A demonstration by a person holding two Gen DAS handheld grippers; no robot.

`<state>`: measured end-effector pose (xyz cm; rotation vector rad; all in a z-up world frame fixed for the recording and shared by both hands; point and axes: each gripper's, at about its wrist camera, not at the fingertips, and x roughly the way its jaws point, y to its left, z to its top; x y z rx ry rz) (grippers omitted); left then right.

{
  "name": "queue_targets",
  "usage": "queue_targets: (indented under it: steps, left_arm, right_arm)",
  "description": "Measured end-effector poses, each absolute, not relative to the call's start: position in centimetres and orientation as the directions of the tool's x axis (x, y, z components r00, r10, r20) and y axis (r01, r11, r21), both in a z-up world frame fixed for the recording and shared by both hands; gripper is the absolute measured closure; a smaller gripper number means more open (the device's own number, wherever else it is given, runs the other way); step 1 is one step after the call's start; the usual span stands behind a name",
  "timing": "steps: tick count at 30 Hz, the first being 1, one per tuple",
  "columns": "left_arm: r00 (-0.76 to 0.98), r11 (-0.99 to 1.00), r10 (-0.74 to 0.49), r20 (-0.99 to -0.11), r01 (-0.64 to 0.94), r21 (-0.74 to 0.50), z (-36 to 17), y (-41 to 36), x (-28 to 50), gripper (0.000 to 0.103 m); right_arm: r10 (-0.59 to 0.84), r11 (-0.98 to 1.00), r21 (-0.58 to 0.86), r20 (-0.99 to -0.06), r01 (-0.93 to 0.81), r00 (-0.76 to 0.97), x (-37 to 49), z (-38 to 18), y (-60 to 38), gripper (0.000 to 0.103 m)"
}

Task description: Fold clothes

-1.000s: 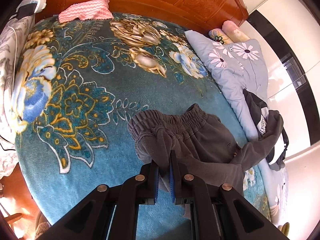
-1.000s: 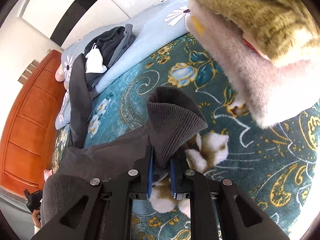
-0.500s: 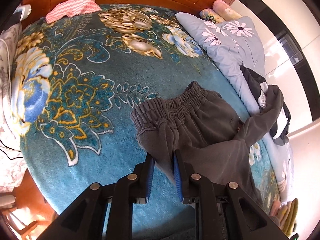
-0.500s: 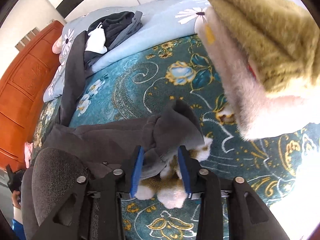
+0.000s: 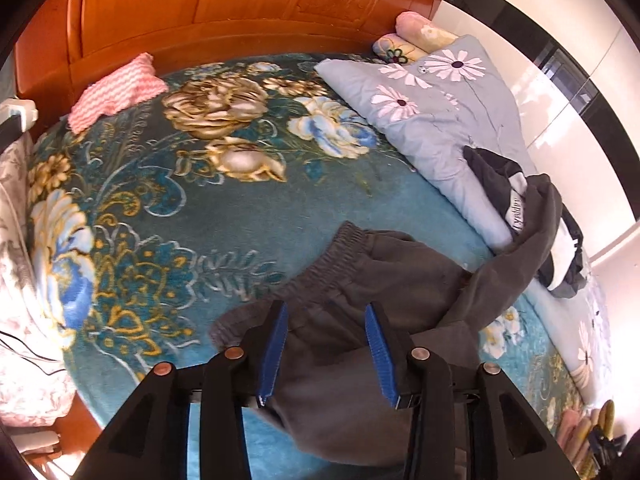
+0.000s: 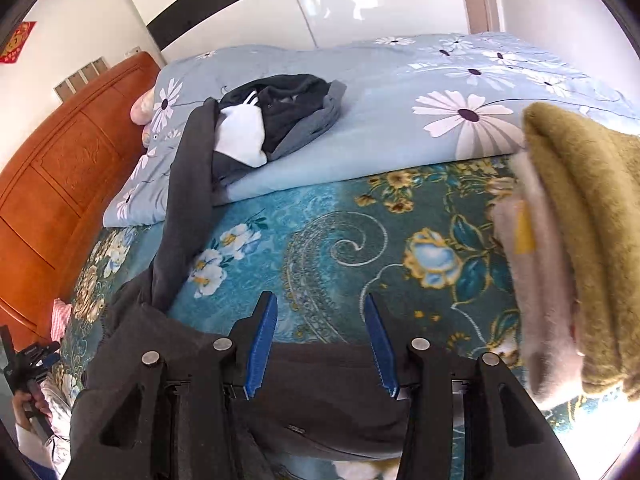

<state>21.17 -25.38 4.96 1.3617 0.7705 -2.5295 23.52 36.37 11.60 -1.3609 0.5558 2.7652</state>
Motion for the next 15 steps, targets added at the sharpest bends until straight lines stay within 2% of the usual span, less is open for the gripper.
queue_targets:
  steps: [6,15]
  left_arm:
    - [-0.559,-0.844,0.129,-0.819,0.372,-0.387,3.6,-20.7,16.4,0.058]
    - [-0.551,-0.685,0.174,-0.816,0.527,-0.503,-0.2,-19.1,10.7,0.057]
  right_arm:
    - [-0.2,-0.96,0.277,-0.782,-0.042,-0.59,18.0,12.4,30.7,0.056]
    - [-0.195,-0.981,0.149,-0.789,0.127,-0.583,8.5,14.3,23.0,0.056]
